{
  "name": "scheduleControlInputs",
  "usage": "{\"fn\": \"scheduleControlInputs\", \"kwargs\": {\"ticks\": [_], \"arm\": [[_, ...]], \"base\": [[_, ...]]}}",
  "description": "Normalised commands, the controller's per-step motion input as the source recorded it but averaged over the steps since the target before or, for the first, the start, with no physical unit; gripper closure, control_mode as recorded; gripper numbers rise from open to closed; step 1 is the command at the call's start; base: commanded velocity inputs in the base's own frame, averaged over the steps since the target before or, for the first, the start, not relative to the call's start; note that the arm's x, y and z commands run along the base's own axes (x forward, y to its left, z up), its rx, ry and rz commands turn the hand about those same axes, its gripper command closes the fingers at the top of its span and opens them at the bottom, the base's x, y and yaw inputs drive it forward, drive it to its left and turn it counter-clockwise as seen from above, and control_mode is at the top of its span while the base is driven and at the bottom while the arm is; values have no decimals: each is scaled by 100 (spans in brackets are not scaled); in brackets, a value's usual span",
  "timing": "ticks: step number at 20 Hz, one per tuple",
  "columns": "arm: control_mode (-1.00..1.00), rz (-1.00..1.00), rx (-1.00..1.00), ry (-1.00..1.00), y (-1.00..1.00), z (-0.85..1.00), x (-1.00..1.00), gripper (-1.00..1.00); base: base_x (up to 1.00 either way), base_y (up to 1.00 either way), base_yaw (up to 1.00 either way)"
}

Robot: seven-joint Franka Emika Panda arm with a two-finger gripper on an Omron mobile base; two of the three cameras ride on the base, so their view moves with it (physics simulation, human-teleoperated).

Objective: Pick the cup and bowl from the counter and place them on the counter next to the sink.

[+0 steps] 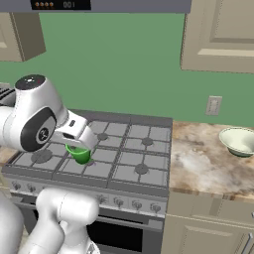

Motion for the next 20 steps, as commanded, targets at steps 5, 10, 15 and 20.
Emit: {"fn": "scheduleControlInputs", "kwargs": {"ticks": [5,10,15,20], "arm": [[100,0,0,0,0,0,0,100],[100,0,0,0,0,0,0,100],[100,0,0,0,0,0,0,100],[100,0,0,0,0,0,0,100]], "base": [[-66,43,12],[-100,49,16],[-55,13,14],[3,0,73]]}}
